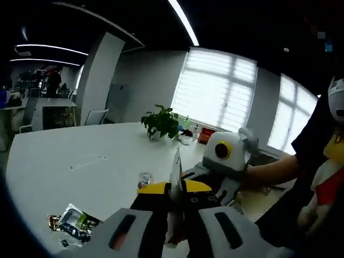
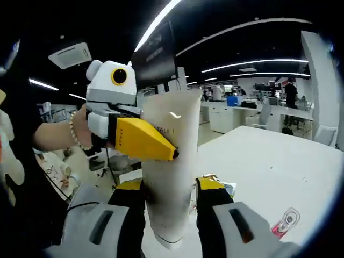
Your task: Arrange the skincare products in the storage area until every visible bottle or jar stands upright without overlapping.
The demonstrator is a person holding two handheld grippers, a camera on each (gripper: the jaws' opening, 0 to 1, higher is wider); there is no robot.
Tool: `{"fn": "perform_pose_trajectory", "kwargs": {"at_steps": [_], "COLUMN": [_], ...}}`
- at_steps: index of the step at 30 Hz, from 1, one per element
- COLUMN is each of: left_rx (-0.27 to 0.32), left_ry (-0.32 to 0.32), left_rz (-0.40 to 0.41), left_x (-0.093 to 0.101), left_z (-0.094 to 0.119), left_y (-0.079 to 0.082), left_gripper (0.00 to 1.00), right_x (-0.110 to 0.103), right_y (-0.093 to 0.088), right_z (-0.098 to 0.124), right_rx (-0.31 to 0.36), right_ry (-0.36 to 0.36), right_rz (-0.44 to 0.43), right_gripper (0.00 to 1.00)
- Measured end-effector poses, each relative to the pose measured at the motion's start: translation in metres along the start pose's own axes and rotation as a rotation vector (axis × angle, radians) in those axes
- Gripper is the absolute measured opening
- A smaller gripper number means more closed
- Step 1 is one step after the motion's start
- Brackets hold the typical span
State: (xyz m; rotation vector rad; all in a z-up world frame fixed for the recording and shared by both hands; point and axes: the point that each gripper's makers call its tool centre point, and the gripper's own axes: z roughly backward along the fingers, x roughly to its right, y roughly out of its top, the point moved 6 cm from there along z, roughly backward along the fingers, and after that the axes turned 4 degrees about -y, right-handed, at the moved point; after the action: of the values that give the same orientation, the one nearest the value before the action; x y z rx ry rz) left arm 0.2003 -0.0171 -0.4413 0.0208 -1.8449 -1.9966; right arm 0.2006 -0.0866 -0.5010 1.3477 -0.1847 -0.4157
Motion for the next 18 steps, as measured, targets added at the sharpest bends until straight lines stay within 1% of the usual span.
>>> {"fn": "perform_pose_trajectory", "kwargs": {"at_steps": [1, 2, 3, 4, 5, 6, 8, 11, 13, 14, 15, 18], "left_rx": [0.016, 0.011, 0.013, 0.020, 0.019, 0.014, 0.019, 0.030, 0.030, 0.029, 0.030, 0.035], "left_ry": [-0.019, -0.029, -0.030, -0.040, -0.043, -0.044, -0.042, -0.037, -0.030, -0.026, -0.025, -0.017], "left_rz": [-0.007, -0.013, -0.016, -0.026, -0.029, -0.048, -0.059, -0.068, -0.076, -0.071, -0.071, -0.064], "left_x": [0.006, 0.006, 0.007, 0.007, 0.007, 0.008, 0.006, 0.003, 0.001, -0.002, -0.004, -0.009], "left_z": [0.002, 0.004, 0.004, 0.005, 0.005, 0.004, 0.003, 0.001, -0.003, -0.005, -0.006, -0.010], "left_y": [0.007, 0.012, 0.014, 0.020, 0.020, 0.023, 0.026, 0.031, 0.033, 0.033, 0.034, 0.036], "left_gripper": [0.04, 0.04, 0.04, 0.04, 0.04, 0.05, 0.05, 0.05, 0.06, 0.06, 0.06, 0.06], "right_x": [-0.001, 0.000, 0.000, -0.003, -0.002, 0.001, 0.002, 0.009, 0.015, 0.019, 0.017, 0.026], "right_y": [0.005, 0.008, 0.009, 0.011, 0.013, 0.017, 0.022, 0.026, 0.027, 0.028, 0.028, 0.031], "right_z": [0.002, 0.003, 0.003, 0.003, 0.002, 0.001, 0.000, 0.003, 0.003, 0.004, 0.004, 0.002], "right_rx": [0.006, -0.007, -0.013, -0.053, -0.052, -0.040, -0.052, -0.040, -0.037, -0.043, -0.048, -0.063], "right_ry": [0.070, 0.108, 0.120, 0.170, 0.167, 0.160, 0.147, 0.126, 0.123, 0.125, 0.127, 0.133], "right_rz": [0.015, 0.061, 0.076, 0.085, 0.092, 0.121, 0.130, 0.150, 0.154, 0.157, 0.167, 0.181], "right_gripper": [0.30, 0.30, 0.30, 0.29, 0.28, 0.28, 0.27, 0.26, 0.26, 0.26, 0.26, 0.25]}}
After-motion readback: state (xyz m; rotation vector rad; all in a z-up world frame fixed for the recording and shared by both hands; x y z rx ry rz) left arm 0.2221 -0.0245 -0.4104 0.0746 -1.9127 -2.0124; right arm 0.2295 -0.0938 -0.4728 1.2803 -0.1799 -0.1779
